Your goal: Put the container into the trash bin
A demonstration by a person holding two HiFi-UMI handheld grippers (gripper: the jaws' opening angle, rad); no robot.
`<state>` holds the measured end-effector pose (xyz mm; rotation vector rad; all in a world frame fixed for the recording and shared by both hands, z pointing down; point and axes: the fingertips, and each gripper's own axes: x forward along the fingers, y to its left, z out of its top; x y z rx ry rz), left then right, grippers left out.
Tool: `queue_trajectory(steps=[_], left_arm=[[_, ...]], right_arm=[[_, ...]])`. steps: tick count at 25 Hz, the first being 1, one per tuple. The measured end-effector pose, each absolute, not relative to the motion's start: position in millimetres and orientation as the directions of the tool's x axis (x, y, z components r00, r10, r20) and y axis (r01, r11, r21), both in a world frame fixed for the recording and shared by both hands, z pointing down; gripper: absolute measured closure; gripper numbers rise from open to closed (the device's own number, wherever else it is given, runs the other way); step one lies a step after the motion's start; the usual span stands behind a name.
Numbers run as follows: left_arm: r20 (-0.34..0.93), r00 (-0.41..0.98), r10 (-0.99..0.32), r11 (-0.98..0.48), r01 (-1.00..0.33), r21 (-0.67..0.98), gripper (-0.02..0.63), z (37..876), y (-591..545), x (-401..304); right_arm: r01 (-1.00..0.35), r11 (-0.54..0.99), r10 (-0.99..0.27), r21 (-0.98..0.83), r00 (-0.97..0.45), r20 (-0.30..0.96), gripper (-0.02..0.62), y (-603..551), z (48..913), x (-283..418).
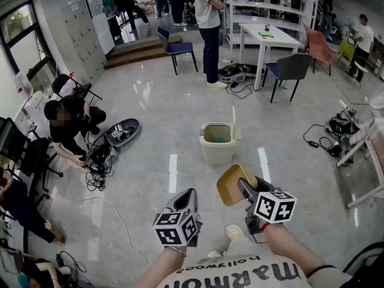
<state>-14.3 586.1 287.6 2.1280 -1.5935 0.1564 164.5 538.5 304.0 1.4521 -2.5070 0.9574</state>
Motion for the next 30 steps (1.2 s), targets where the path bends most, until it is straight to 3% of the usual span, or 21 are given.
queue_trajectory(steps=[18, 30], left_arm=[[0.349, 0.312, -0.884, -0.199, -0.926, 0.322, 0.617, 291, 588, -28], [0.342, 0.333, -0.879, -0.223, -0.920, 0.321, 0.617, 288, 506, -36]], right_arm=[[-0.771, 0.378, -0.745, -0.513, -0.582, 0.327, 0.385, 535, 304, 144], [-0.755, 0.392, -0.713, -0.525, -0.611, 0.345, 0.385, 438, 310, 131]])
